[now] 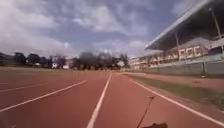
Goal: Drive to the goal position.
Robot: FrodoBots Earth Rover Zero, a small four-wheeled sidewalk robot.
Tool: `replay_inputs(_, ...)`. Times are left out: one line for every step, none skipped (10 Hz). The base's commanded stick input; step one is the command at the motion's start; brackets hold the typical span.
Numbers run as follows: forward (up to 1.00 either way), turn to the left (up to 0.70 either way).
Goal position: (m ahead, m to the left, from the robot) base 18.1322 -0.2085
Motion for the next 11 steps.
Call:
replay_inputs(0.7, 0.0)
replay_inputs(0.7, 0.0)
replay_inputs(0.7, 0.0)
replay_inputs(0.7, 0.0)
replay_inputs(0.7, 0.0)
replay_inputs(0.7, 0.0)
replay_inputs(0.7, 0.0)
replay_inputs(0.7, 0.0)
replay_inputs(0.7, 0.0)
replay_inputs(0.7, 0.0)
replay_inputs(0.7, 0.0)
